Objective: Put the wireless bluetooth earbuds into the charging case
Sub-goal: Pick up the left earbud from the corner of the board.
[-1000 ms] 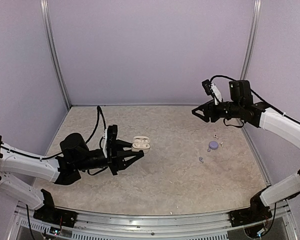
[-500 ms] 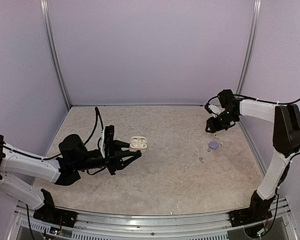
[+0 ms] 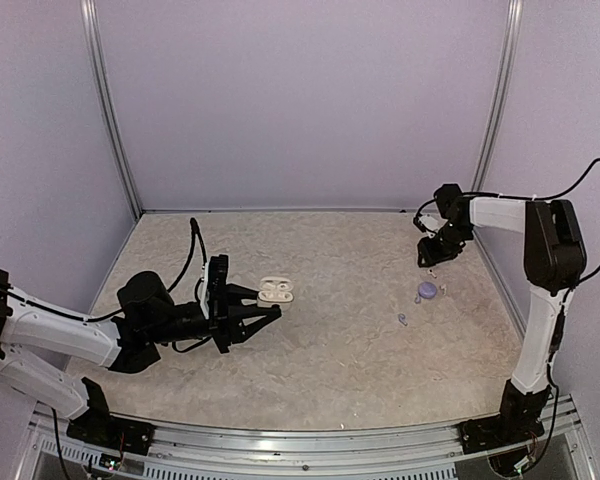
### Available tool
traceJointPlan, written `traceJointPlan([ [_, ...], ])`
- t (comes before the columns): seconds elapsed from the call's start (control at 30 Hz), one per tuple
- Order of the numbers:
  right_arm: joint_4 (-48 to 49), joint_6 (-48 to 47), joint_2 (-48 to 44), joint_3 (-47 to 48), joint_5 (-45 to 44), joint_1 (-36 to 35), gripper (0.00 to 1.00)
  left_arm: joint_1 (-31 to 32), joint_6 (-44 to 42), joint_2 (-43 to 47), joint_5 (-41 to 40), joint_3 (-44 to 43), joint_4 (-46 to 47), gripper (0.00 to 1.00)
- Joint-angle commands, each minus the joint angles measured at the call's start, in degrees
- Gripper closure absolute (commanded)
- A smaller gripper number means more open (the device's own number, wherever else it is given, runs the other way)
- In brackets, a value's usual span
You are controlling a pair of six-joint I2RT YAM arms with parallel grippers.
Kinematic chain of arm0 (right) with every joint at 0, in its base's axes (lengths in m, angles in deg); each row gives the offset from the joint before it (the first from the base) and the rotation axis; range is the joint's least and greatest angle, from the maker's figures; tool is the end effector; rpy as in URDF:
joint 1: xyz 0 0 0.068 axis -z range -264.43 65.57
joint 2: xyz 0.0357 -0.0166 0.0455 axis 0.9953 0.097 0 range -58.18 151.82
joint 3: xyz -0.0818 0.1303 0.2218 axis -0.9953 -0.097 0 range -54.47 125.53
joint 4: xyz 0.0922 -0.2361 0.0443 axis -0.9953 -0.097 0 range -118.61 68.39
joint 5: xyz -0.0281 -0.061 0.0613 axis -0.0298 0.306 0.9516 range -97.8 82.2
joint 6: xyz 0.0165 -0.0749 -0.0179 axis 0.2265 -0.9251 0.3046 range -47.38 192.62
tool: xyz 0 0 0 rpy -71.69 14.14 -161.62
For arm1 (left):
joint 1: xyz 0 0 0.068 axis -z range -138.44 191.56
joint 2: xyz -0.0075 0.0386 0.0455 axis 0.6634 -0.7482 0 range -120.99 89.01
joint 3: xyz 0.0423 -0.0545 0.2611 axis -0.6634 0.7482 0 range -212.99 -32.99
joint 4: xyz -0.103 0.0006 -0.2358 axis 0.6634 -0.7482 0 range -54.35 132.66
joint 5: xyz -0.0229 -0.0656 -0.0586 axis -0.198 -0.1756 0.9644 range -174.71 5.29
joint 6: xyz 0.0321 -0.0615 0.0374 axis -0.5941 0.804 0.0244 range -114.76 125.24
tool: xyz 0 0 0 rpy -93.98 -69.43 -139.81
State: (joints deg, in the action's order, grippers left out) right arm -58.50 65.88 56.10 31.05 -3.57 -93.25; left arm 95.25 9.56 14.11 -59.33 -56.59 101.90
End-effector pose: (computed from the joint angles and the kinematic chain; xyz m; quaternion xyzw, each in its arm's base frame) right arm 0.4196 0.0702 0.1595 -0.1400 0.9668 0.0399 0.2101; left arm 0.1442 -0.2452 0.2340 0.4180 0.5127 -0.4830 0.5737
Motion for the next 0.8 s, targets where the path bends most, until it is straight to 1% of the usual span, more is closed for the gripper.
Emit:
traceJointPlan([
  [0.0,-1.8,-1.3,3.1,1.5,0.2,1.4,0.54,-0.4,0.3,-0.5,1.3,0.1,2.6,0.96],
  [0.2,-1.1,-1.8,5.0,1.9,-0.2,2.3,0.55,-0.6,0.2,-0.9,1.5,-0.1,2.7,0.96],
  [0.4,-1.2,-2.4,6.6,2.5,-1.0,2.8,0.59,-0.8,0.3,-0.9,1.5,-0.2,2.5,0.96],
  [0.77,-2.4,-2.6,7.2,2.3,-0.5,2.8,0.74,-1.2,-0.3,0.0,1.5,-0.2,1.4,0.96],
])
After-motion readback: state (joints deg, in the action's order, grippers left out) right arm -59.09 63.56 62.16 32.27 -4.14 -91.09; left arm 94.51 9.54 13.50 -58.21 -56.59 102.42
